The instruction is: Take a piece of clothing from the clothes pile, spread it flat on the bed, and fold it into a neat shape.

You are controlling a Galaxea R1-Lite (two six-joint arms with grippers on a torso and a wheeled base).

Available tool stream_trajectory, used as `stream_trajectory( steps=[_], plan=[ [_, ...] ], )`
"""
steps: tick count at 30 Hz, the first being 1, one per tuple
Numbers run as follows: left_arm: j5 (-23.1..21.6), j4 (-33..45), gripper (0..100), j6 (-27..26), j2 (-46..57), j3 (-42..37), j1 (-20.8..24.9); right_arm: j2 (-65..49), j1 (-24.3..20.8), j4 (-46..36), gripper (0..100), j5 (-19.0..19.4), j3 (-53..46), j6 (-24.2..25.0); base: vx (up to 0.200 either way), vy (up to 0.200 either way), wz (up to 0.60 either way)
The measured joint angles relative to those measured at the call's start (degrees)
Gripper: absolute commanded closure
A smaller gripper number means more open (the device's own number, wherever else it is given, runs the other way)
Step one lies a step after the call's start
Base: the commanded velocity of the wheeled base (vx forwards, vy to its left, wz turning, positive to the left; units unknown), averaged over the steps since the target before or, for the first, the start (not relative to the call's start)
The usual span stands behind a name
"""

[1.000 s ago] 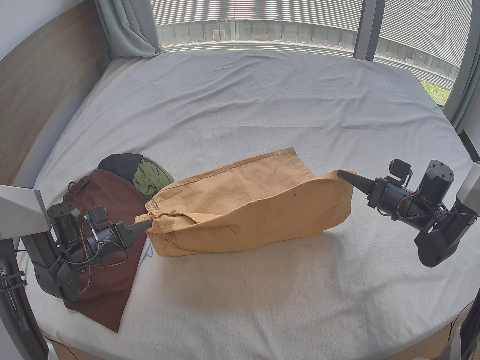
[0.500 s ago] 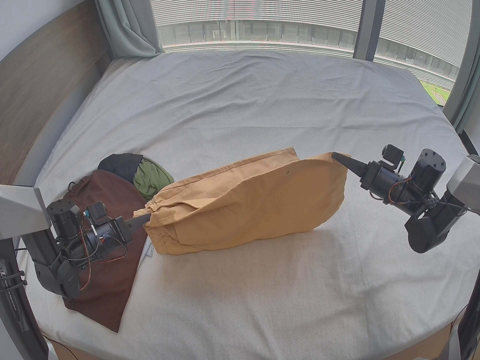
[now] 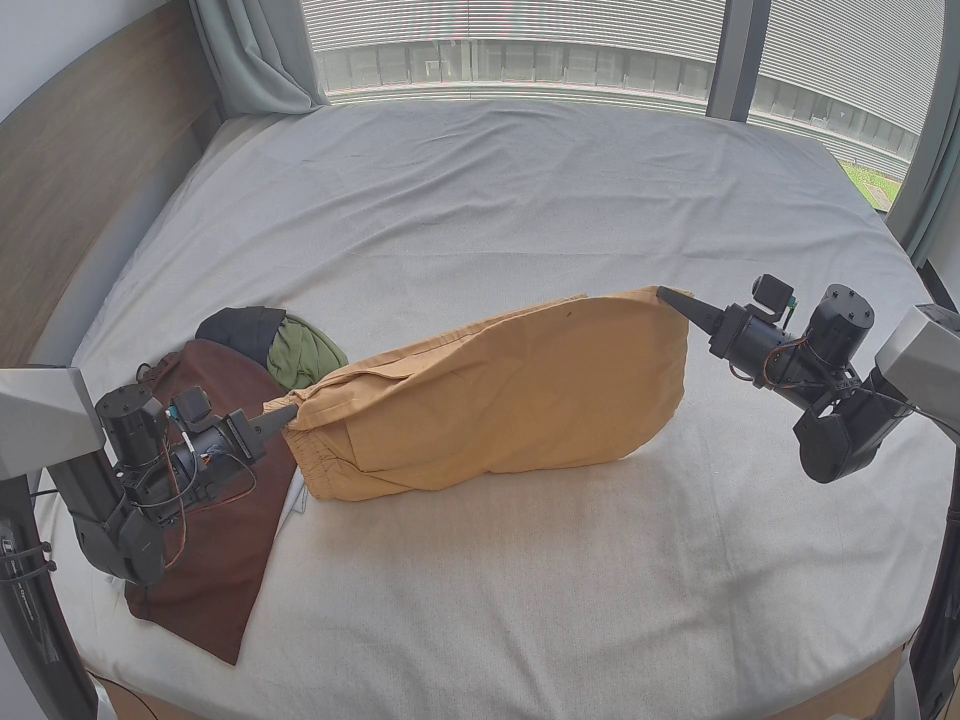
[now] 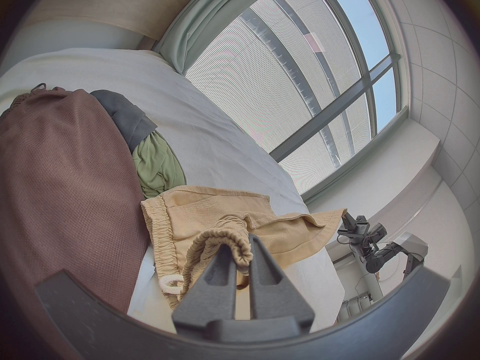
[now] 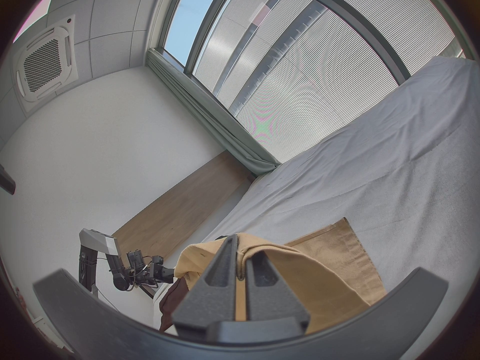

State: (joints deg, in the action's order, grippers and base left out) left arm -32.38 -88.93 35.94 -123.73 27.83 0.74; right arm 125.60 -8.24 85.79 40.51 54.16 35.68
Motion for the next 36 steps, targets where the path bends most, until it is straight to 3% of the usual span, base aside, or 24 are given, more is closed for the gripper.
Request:
stream_trajectory(
  steps=[36],
  plan=[
    [3.0, 0.0, 100, 1.1, -5.3, 5.0, 0.1, 11.7, -0.6, -14.2, 100, -0.2, 25.3, 0.0, 0.0, 0.0, 0.0]
  ],
)
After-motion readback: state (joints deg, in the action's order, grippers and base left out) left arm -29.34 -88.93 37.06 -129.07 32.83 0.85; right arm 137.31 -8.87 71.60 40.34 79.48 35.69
